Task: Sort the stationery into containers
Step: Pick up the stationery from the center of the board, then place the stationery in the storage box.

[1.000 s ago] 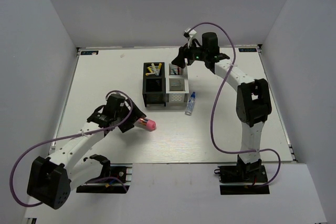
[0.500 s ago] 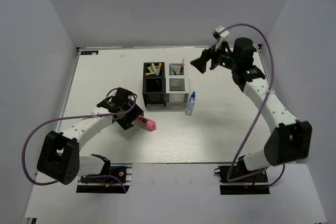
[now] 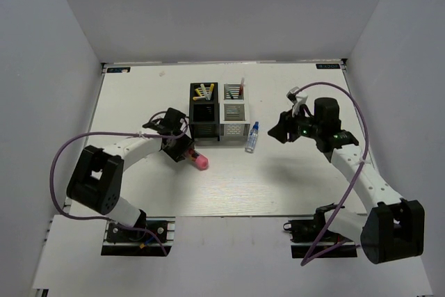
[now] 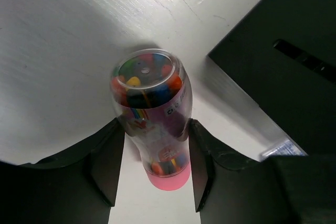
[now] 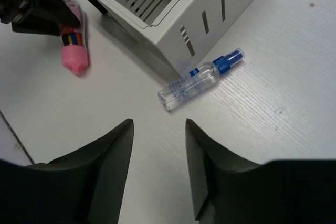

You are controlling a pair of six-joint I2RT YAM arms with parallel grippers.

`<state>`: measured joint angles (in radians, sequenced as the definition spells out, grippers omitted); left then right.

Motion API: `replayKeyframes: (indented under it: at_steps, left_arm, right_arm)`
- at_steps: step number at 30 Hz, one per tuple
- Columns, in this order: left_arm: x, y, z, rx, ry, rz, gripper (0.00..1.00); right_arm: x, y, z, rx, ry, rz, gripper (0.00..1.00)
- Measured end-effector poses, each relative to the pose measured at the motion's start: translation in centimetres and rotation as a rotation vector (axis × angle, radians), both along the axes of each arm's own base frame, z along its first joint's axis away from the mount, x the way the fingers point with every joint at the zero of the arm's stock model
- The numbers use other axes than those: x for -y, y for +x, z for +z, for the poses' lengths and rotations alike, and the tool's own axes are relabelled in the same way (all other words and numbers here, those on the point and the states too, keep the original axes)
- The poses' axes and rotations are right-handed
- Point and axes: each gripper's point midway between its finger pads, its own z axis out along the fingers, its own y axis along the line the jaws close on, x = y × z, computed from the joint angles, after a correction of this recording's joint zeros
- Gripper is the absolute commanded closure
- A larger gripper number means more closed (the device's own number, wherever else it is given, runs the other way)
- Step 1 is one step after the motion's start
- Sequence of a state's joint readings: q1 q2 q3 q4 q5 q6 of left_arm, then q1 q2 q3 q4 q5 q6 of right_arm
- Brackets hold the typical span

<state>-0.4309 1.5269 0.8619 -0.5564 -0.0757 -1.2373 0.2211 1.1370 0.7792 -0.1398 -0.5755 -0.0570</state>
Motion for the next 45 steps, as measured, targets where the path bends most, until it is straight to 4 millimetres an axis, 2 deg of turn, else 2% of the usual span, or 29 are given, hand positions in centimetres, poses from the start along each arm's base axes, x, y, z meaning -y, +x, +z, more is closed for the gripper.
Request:
replayKeyframes:
  at_steps: [2, 4, 6, 9, 10, 11, 15, 19, 25, 27, 30, 33, 37, 41, 45]
  left_arm:
    - [0.0, -0.2, 0.1, 0.012, 0.007, -0.008, 0.98]
    - [-0.3, -1.2, 0.4, 0.011, 0.028, -0.041, 1.0]
    - [-0.5, -1.7, 1.6, 0.042, 0.041, -0.101, 1.0]
    - [0.6, -1.4, 5.6, 0.193, 0.013, -0.268, 1.0]
    - [1.2, -1.2, 7.4, 0.26, -0.004, -0.338, 1.0]
    - [2.0, -0.7, 9.4, 0.341, -0.021, -0.417, 1.0]
    - [3.5, 2.3, 15.8, 0.607, -0.009, -0.525, 1.0]
    - [3.6, 6.4, 18.9, 0.776, 0.097, -0.519, 1.0]
    - [2.9, 12.9, 20.5, 0.873, 0.33, -0.494, 0.99]
    - [2.5, 14.5, 20.5, 0.884, 0.407, -0.499, 0.98]
    - [2.1, 15.9, 20.0, 0.88, 0.487, -0.516, 0.96]
    - [1.8, 16.0, 18.9, 0.861, 0.527, -0.539, 0.94]
    - [1.7, 14.9, 18.7, 0.911, 0.522, -0.543, 0.89]
    - [2.3, 14.1, 18.6, 0.939, 0.509, -0.575, 0.88]
    - [3.1, 13.7, 18.2, 0.947, 0.495, -0.611, 0.88]
  right_arm:
    - [0.3, -0.7, -0.2, -0.015, -0.001, -0.005, 0.66]
    - [0.6, -1.2, -0.9, -0.043, -0.005, -0.013, 0.71]
    - [0.9, -1.6, -1.8, -0.077, -0.007, -0.026, 0.71]
    - [1.3, -2.1, -2.7, -0.12, -0.01, -0.043, 0.71]
    - [1.4, -2.0, -2.7, -0.123, -0.009, -0.049, 0.68]
    - [1.5, -1.9, -2.7, -0.122, -0.009, -0.052, 0.66]
    - [1.7, -1.6, -3.5, -0.144, -0.019, -0.066, 0.61]
    - [1.9, -1.3, -4.9, -0.181, -0.044, -0.075, 0.61]
    - [2.1, -1.3, -5.5, -0.193, -0.058, -0.08, 0.61]
    - [2.1, -1.3, -5.5, -0.193, -0.058, -0.08, 0.6]
    - [2.2, -1.2, -5.5, -0.19, -0.061, -0.081, 0.52]
    - [2.3, -1.2, -5.5, -0.182, -0.068, -0.078, 0.51]
    - [2.3, -1.1, -5.9, -0.19, -0.073, -0.076, 0.51]
    - [2.2, -1.0, -7.2, -0.242, -0.081, -0.072, 0.51]
    - [2.1, -0.5, -7.6, -0.276, -0.085, -0.069, 0.51]
